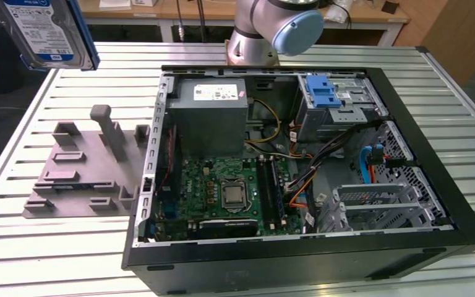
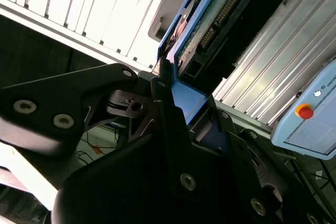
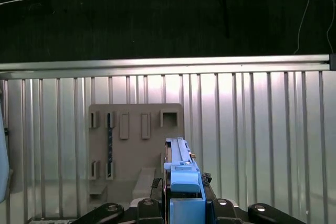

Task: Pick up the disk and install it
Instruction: 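Pick up the disk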

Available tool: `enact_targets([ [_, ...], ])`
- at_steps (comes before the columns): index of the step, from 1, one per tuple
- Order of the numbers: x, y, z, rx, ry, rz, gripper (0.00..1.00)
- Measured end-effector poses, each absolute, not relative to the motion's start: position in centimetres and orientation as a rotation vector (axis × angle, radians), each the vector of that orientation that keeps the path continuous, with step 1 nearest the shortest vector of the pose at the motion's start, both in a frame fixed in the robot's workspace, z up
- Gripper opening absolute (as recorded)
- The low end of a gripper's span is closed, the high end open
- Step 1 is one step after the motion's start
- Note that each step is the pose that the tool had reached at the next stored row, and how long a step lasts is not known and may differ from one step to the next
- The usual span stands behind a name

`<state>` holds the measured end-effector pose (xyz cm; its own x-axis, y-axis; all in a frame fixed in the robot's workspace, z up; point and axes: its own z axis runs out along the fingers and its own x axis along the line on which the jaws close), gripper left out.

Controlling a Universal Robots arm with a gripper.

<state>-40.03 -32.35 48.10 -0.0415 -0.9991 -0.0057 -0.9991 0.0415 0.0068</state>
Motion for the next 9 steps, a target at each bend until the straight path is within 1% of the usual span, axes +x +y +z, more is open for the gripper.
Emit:
enact_targets([
  [9, -39.80, -32.35, 48.09, 2.178, -2.270, -0.022, 0.36],
])
